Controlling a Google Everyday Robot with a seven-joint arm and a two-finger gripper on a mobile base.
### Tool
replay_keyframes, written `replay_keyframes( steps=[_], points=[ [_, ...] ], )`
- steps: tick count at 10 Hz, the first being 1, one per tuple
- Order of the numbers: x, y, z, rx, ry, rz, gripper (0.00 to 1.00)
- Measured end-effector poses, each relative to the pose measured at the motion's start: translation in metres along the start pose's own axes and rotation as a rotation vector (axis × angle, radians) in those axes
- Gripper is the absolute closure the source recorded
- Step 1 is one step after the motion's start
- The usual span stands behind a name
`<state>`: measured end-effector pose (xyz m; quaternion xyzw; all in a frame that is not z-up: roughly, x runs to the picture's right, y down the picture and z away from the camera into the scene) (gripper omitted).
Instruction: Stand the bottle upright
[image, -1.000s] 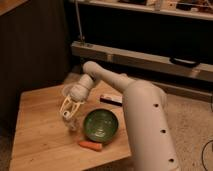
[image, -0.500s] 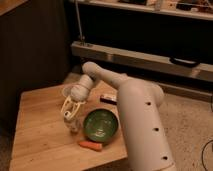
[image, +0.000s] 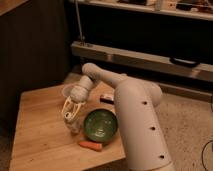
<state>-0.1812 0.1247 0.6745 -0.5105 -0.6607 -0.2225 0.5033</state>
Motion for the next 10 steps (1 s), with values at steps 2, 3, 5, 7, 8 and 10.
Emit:
replay_keyframes(
  steps=[2,3,5,7,8,10],
  points=[
    [0.0011,0.0005,0.0024,0.000,-0.012,0.002,0.24],
    [0.0016,0.0002,0.0037,0.000,-0.017,0.001,0.20],
    [0.0027,-0.0002,0.0030,0.017,-0.006,-0.003,0.20],
    [0.0042,0.0019,-0.0014,0.039,0.019,-0.007,0.20],
    [0.0037,0.0007,-0.0003,0.036,0.019,-0.009,0.20],
    [0.0040,0.0007,-0.0001,0.035,0.019,-0.009,0.20]
  ],
)
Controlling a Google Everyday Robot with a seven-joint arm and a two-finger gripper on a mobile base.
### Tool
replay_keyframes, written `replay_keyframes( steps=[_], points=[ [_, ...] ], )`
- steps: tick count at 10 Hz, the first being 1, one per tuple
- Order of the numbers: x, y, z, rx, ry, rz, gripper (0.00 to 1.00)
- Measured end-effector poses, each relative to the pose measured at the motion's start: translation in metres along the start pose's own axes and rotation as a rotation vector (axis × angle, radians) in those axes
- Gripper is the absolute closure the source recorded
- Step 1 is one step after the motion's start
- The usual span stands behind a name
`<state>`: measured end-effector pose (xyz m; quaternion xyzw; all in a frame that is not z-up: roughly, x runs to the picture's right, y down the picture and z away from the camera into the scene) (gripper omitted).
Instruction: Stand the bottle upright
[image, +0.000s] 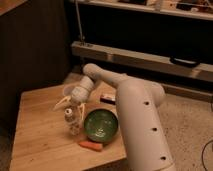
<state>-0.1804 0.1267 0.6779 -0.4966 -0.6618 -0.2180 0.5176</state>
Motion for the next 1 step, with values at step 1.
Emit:
replay_keyframes(
  steps=[1],
  points=[
    [-0.0001,0.0004,-0.0006,0.001,0.000,0.000,0.20]
  ],
)
